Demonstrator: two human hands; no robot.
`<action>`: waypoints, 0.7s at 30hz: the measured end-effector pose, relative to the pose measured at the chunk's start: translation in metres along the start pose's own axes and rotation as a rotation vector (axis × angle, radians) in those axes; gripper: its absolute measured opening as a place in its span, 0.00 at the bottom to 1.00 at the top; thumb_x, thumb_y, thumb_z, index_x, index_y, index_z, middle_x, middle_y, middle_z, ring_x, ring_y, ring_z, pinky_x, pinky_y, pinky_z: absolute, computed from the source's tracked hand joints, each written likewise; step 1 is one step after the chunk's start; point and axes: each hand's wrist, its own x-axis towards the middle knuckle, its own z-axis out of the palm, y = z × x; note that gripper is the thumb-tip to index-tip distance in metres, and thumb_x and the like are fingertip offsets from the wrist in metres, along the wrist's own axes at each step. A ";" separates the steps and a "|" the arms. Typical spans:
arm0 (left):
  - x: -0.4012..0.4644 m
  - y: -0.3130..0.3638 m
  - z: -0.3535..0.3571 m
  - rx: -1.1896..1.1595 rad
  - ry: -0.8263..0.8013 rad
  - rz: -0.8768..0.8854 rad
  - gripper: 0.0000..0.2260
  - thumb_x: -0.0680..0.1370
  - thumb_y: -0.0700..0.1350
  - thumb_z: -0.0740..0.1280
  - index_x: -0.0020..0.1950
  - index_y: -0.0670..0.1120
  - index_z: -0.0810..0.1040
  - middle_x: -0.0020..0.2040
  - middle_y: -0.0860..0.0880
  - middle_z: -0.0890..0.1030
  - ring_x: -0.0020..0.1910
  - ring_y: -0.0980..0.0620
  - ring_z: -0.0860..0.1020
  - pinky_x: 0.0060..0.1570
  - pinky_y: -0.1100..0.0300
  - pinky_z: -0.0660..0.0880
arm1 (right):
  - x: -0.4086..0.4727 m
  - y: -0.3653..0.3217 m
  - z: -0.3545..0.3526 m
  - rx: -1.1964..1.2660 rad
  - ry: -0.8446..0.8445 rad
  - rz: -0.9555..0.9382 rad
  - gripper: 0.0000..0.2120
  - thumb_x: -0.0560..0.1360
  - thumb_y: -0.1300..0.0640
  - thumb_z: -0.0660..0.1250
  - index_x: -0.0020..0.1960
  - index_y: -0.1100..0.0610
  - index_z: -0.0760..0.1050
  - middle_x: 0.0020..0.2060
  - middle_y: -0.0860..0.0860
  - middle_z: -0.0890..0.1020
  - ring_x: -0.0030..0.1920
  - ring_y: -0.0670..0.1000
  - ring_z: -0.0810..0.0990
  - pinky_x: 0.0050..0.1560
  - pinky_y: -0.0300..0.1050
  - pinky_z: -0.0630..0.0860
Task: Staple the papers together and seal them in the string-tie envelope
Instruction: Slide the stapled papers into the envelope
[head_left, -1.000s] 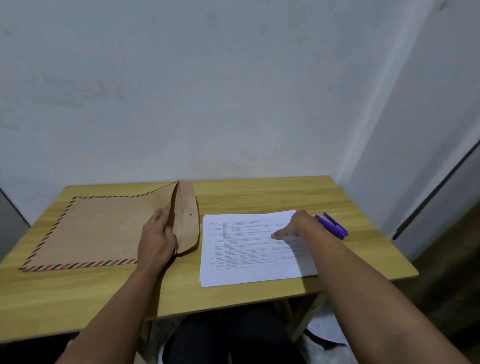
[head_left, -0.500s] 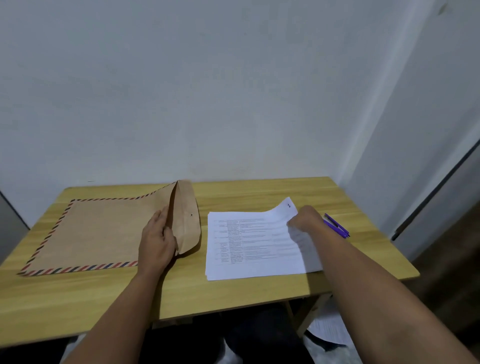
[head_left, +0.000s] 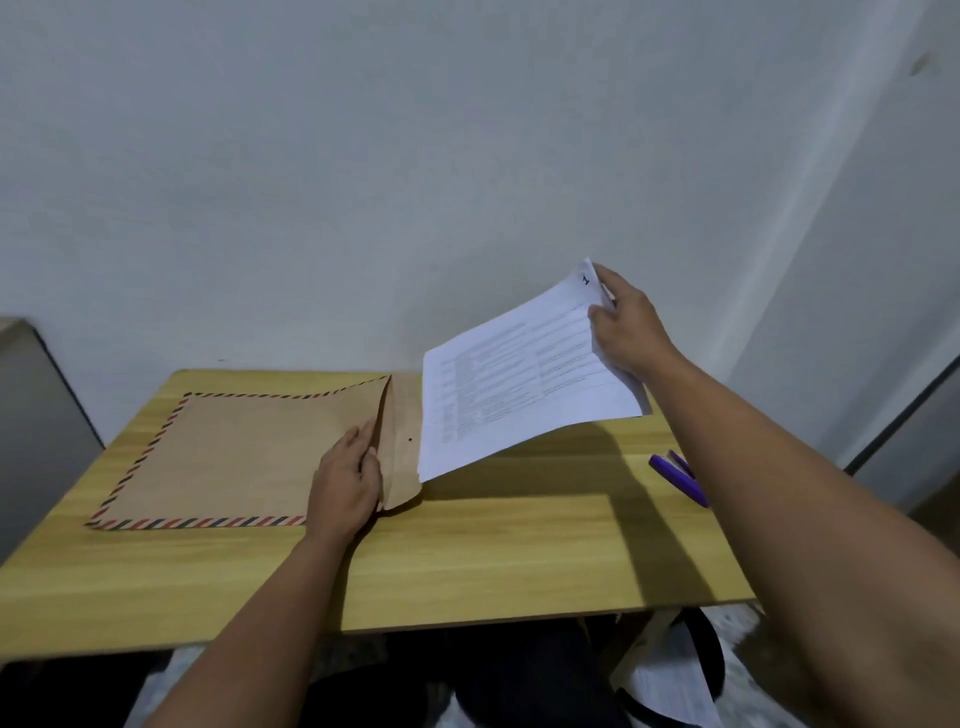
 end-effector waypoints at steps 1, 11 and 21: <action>-0.001 0.001 -0.001 0.001 0.001 -0.001 0.22 0.85 0.47 0.57 0.80 0.54 0.66 0.77 0.49 0.71 0.77 0.48 0.65 0.75 0.47 0.66 | 0.000 -0.002 0.004 0.001 -0.017 -0.001 0.30 0.80 0.62 0.58 0.80 0.43 0.66 0.74 0.49 0.75 0.72 0.53 0.75 0.74 0.55 0.72; -0.004 0.014 -0.004 -0.022 0.013 -0.082 0.20 0.86 0.45 0.57 0.79 0.47 0.69 0.78 0.48 0.70 0.78 0.49 0.65 0.76 0.51 0.63 | -0.031 0.013 0.064 0.067 -0.084 -0.016 0.29 0.83 0.64 0.55 0.81 0.44 0.64 0.77 0.46 0.71 0.66 0.46 0.76 0.56 0.25 0.71; -0.005 0.028 -0.010 -0.074 -0.011 -0.086 0.17 0.85 0.41 0.56 0.72 0.42 0.76 0.72 0.45 0.75 0.74 0.46 0.68 0.66 0.57 0.66 | -0.031 0.008 0.096 0.142 -0.116 -0.007 0.28 0.85 0.64 0.56 0.82 0.45 0.62 0.78 0.45 0.69 0.63 0.47 0.79 0.51 0.21 0.74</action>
